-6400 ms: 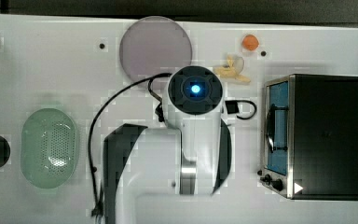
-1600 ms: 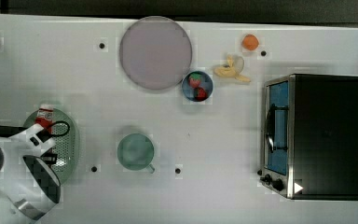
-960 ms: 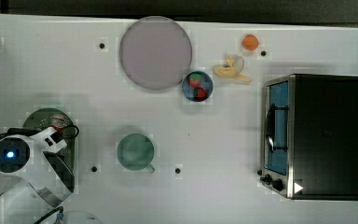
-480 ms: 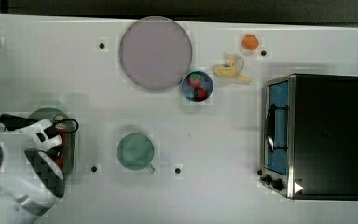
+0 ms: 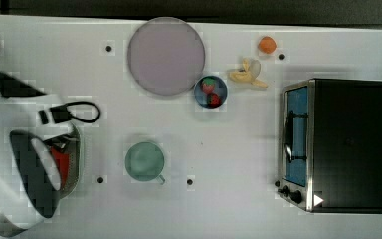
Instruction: Pick Ketchup from the table and place it in strainer.
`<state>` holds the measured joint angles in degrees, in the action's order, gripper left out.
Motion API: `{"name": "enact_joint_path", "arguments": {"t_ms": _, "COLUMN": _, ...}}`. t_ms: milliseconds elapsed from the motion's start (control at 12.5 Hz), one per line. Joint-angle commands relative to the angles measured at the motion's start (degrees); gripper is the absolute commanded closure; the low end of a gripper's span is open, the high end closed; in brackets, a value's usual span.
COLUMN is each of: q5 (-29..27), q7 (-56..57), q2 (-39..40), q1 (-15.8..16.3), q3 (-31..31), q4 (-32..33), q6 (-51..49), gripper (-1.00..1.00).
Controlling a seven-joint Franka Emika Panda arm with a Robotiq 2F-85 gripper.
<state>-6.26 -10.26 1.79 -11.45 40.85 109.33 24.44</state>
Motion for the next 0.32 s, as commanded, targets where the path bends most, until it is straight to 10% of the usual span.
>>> {"name": "enact_joint_path", "arguments": {"t_ms": 80, "q5": -1.6, "q7": -2.0, "q2": -1.6, "q1": -5.2, "q3": -7.9, "q4": -7.7, "q6": -11.4, "gripper": -1.0}}
{"name": "enact_joint_path", "arguments": {"t_ms": 320, "q5": -1.5, "q7": 1.1, "q2": -2.9, "q1": -6.3, "q3": -16.5, "q4": -14.1, "q6": -20.5, "gripper": -1.0}}
